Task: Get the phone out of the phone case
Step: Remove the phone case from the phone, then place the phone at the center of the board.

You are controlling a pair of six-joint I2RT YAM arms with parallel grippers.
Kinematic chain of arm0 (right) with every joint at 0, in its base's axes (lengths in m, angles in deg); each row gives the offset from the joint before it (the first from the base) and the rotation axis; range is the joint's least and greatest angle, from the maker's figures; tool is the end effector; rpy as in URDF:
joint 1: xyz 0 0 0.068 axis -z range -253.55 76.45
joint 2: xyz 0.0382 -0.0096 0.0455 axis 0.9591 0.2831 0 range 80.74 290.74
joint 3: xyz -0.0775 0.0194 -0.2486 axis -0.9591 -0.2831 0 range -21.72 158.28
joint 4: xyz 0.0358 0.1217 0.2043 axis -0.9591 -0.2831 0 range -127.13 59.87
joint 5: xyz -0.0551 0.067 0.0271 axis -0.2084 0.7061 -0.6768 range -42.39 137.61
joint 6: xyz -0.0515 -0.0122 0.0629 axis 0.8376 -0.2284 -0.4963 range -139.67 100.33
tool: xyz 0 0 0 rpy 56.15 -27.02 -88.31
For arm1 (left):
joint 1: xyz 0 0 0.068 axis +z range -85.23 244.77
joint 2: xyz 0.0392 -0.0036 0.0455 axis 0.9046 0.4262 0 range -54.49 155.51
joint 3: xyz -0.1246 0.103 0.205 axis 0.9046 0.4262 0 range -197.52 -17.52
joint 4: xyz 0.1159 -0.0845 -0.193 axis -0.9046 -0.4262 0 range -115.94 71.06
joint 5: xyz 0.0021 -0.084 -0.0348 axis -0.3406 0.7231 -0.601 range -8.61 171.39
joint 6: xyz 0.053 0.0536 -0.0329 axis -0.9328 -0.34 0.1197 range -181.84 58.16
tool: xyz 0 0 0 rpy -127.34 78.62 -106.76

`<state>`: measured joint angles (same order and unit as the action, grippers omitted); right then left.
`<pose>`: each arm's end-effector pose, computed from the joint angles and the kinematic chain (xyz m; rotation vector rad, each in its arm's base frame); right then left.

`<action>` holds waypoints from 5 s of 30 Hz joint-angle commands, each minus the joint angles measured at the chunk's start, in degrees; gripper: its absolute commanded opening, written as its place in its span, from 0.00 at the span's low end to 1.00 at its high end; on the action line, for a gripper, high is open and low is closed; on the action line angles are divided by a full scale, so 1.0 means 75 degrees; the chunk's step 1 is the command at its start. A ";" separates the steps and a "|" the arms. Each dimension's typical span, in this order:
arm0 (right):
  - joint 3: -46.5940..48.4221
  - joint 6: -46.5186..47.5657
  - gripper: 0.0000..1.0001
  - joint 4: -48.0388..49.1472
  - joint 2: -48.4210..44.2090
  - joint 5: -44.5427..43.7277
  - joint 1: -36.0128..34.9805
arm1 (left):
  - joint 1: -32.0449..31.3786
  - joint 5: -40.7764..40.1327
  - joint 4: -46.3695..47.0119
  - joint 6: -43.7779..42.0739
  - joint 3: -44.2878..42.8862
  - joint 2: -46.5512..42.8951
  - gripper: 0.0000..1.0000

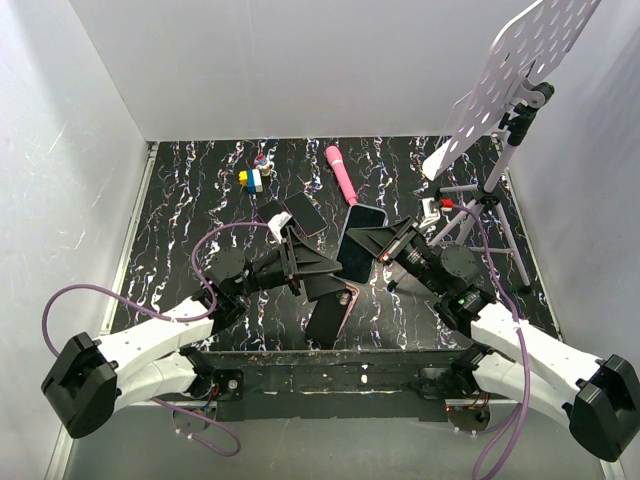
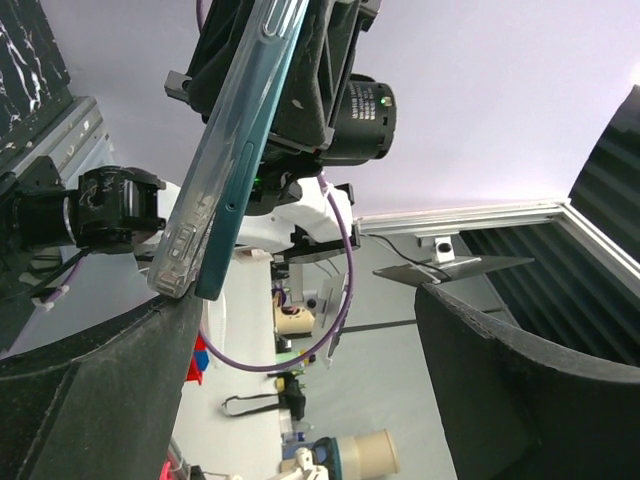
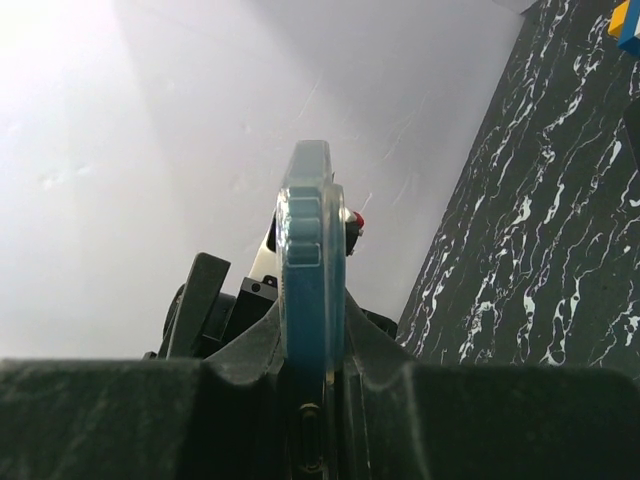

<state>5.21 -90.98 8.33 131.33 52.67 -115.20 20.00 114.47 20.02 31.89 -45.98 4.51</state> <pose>0.1665 0.1565 0.3109 0.3074 1.5030 1.6953 0.1464 -0.2002 0.2878 -0.1889 1.9682 -2.2227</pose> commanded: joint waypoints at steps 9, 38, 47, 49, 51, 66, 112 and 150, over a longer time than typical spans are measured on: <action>-0.0123 0.0613 0.01 0.1504 -0.0030 0.0005 -0.0962 | 0.0064 -0.2441 -0.1185 0.0077 -0.0141 -0.1070 0.82; 0.0204 0.0120 0.01 0.0041 0.0180 -0.0149 -0.1373 | 0.0052 -0.2773 -0.0578 -0.1483 -0.0926 -0.0252 0.48; 0.0861 0.0625 0.01 -0.0440 0.0462 0.0883 -0.1057 | 0.0204 -0.0838 0.0593 -0.0557 -0.0669 0.0628 0.41; 0.0966 0.0625 0.01 -0.0464 0.0543 0.1001 -0.1021 | 0.0286 -0.0440 0.0735 -0.0533 -0.0681 0.0734 0.39; 0.1060 0.0613 0.01 -0.0417 0.0649 0.1130 -0.0998 | 0.0345 0.0005 0.0665 -0.0626 -0.0786 0.0828 0.34; 0.1962 0.0742 0.25 -0.1809 0.1211 0.2394 -0.0705 | 0.1094 0.1273 -0.0390 -0.1049 -0.1466 0.0863 0.00; 0.1353 0.0789 0.08 -0.0440 0.1563 0.2114 -0.0259 | 0.2665 0.1742 -0.0132 -0.0100 -0.0892 0.0102 0.00; 0.0851 0.2009 0.01 -0.6652 -0.1284 0.0473 -0.0423 | 0.5360 -0.2080 -0.2947 -0.4789 -0.1325 0.4189 0.00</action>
<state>13.76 -74.06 -45.40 121.97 51.38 -117.56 59.58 98.36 -12.18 -5.66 -54.42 32.54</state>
